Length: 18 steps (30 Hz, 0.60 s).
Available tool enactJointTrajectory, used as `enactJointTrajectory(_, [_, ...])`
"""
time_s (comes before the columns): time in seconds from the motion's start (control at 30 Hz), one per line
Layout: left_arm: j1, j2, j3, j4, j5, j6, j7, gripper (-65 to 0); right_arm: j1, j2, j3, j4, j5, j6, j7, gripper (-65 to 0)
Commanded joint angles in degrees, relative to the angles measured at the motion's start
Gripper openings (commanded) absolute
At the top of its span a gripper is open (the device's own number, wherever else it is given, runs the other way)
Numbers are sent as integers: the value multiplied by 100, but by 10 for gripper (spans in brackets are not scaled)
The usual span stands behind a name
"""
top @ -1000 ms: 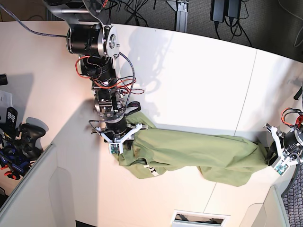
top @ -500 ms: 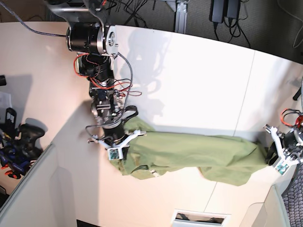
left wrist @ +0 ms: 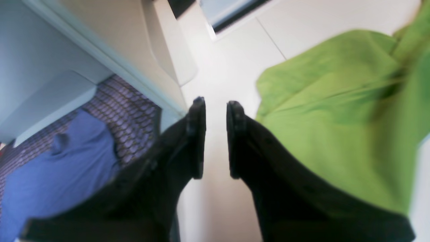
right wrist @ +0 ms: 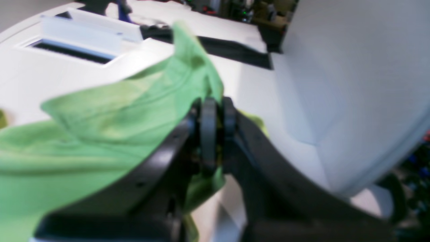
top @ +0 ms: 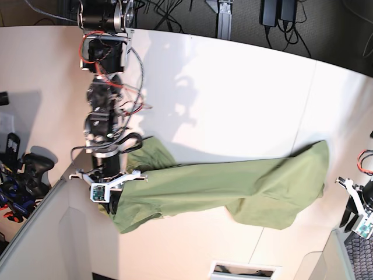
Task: Layout the t-shirt on the table in an organized manner, then fold the t-shirt properly
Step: 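Release the shirt end with the left gripper and regrasp it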
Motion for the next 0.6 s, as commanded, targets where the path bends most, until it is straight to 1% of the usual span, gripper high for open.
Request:
enactJointTrajectory(0.0, [-153,-136,-157,138,-76,111,-87,-499,173,83,2,280,120,-13,70,-650])
enactJointTrajectory(0.07, [-153,-131,-251,210,-199,59,52,-499,173,142,4,540,291,20,-238,-650])
enactJointTrajectory(0.13, [-131,-127,-254,234,-393,-195,197,-499,175,155,4,680,297,20,-520,-650])
enactJointTrajectory(0.23, [131,-101,-251,238,-640,-619,216,-499,168,153,2,675,330,20,-693,-650])
enactJointTrajectory(0.33, [531,24,-251,238,-634,-822,219,-496,83,155,2,658,575,22,-789,-650])
enactJointTrajectory(0.37, [671,76,-249,238,-590,-881,212,-473,42,155,2,654,623,22,-811,-650])
enactJointTrajectory(0.43, [911,186,-249,238,-431,-1102,144,-383,-7,138,2,647,662,24,-809,-650])
enactJointTrajectory(0.47, [1016,236,-245,238,-313,-1152,59,-339,-7,120,2,643,660,22,-809,-650])
enactJointTrajectory(0.5, [1108,282,-243,238,-179,-1182,-26,-310,-7,105,2,643,660,24,-800,-650])
enactJointTrajectory(0.57, [1252,319,-210,238,96,-1185,-155,-300,-2,92,2,643,662,24,-798,-650])
